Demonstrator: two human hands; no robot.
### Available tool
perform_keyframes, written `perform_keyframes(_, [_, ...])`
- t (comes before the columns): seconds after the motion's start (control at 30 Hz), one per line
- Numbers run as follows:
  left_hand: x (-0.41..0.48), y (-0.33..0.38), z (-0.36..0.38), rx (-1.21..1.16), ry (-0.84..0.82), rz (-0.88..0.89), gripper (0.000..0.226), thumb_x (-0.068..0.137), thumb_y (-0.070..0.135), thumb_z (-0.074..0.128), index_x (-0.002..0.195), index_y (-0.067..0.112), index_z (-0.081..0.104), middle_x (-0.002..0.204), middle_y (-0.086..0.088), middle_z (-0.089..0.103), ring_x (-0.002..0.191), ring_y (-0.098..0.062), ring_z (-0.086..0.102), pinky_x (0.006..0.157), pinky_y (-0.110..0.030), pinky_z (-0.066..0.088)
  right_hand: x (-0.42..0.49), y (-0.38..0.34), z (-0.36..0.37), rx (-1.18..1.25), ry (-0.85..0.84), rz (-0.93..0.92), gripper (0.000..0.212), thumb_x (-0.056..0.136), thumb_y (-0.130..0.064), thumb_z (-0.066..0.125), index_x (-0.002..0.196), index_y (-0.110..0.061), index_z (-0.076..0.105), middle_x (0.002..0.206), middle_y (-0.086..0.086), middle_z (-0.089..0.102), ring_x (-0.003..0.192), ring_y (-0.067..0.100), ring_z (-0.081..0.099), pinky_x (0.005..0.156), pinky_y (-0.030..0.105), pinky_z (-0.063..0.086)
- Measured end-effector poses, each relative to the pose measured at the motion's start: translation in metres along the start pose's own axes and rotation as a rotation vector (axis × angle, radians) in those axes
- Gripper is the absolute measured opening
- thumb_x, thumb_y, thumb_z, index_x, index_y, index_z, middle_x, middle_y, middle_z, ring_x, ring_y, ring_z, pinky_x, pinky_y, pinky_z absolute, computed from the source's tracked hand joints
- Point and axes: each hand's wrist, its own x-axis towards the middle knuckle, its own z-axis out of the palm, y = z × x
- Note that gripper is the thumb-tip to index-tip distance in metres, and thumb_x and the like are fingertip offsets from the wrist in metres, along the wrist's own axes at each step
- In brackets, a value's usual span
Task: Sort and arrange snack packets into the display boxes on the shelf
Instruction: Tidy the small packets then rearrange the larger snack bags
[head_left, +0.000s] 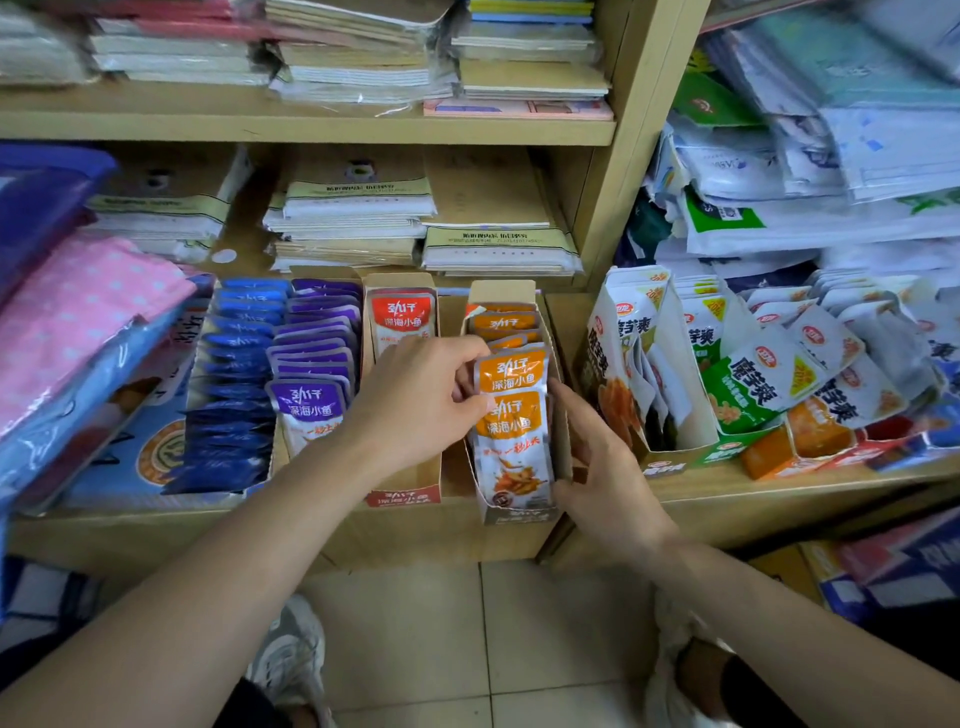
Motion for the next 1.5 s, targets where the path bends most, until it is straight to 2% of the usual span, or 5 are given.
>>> perform_keyframes(0.4, [-0.01,0.008,0.015,0.034,-0.112,0.003,0.063,0.087,0.037,0.076,0.144,0.038,0.048,0.099,0.021,0.062,0.073,0.0,0.063,0.07,-0.025,0.054,0.011,-0.015,-0.012,-0.396,0.139,-0.34,0.087,0.077,-0.011,0.081,0.152,-0.022,0.039,0.153,-0.006,0.04,0.14,0.013,0.038,0.113,0.042,0.04])
perform_keyframes(0.7, [-0.011,-0.005,-0.006,-0.161,-0.207,0.017,0.015,0.092,0.03,0.071,0.105,0.03,0.078,0.089,0.021,0.07,0.085,0.0,0.063,0.065,-0.013,0.045,-0.012,-0.022,-0.025,-0.44,-0.011,-0.453,0.041,0.08,-0.026,0.082,0.118,-0.025,0.064,0.112,-0.026,0.057,0.105,-0.011,0.055,0.089,0.007,0.044])
perform_keyframes(0.9, [-0.012,-0.005,0.003,0.259,-0.156,0.03,0.038,0.099,0.039,0.056,0.137,0.034,0.059,0.118,0.016,0.064,0.084,0.006,0.048,0.07,-0.014,0.038,-0.022,-0.024,-0.029,-0.463,-0.038,-0.556,0.034,0.086,-0.034,0.077,0.114,-0.016,0.07,0.111,-0.012,0.065,0.105,0.003,0.061,0.087,0.025,0.053])
perform_keyframes(1.07, [-0.003,-0.001,0.009,0.049,-0.203,0.022,0.029,0.093,0.032,0.068,0.122,0.029,0.071,0.088,0.021,0.054,0.073,0.009,0.05,0.066,-0.023,0.038,-0.027,-0.023,-0.03,-0.524,0.013,-0.65,0.025,0.086,-0.029,0.079,0.102,-0.012,0.072,0.114,0.0,0.064,0.102,0.017,0.059,0.084,0.036,0.051])
perform_keyframes(1.5, [-0.007,-0.001,-0.022,-0.44,-0.539,-0.066,0.023,0.098,0.022,0.059,0.113,0.021,0.076,0.107,0.005,0.076,0.105,-0.011,0.069,0.096,-0.044,0.055,-0.033,-0.024,-0.032,-0.486,-0.146,-0.519,0.073,0.077,-0.023,0.084,0.141,-0.014,0.052,0.126,-0.002,0.057,0.117,0.021,0.054,0.097,0.036,0.048])
